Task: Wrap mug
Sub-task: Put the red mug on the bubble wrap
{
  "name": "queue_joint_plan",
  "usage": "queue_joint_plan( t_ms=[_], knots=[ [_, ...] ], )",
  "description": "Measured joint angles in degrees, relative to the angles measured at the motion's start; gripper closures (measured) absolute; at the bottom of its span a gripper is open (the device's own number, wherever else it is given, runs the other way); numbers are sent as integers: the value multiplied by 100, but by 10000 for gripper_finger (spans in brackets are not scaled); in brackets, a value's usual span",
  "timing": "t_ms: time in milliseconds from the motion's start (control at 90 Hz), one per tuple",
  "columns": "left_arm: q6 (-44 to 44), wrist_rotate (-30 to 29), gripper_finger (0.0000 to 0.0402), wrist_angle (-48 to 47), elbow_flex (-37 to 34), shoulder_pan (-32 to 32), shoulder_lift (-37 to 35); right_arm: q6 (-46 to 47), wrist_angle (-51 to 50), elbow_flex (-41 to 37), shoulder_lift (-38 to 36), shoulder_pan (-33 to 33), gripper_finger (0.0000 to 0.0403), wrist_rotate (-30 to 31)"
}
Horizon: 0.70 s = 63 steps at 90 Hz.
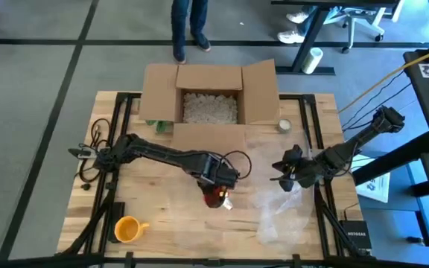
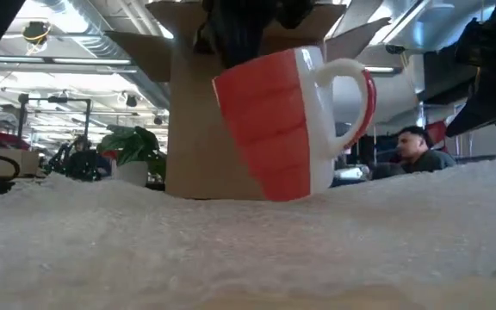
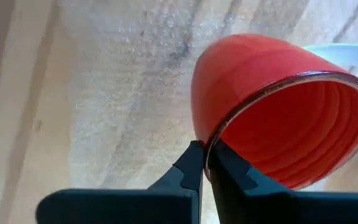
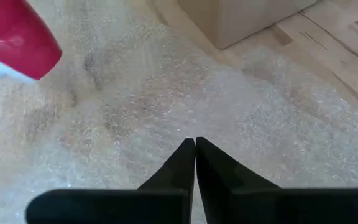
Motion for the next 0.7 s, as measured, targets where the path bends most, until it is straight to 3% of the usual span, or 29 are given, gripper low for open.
queue_joint_plan(
  t_ms=[511, 700],
  knots=[
    [-33, 161, 401, 513, 0, 218, 177, -4, 9, 0, 0, 0, 403, -17],
    [21, 161, 366, 703, 2, 218, 177, -4, 4, 0, 1, 0, 403, -20]
  ],
)
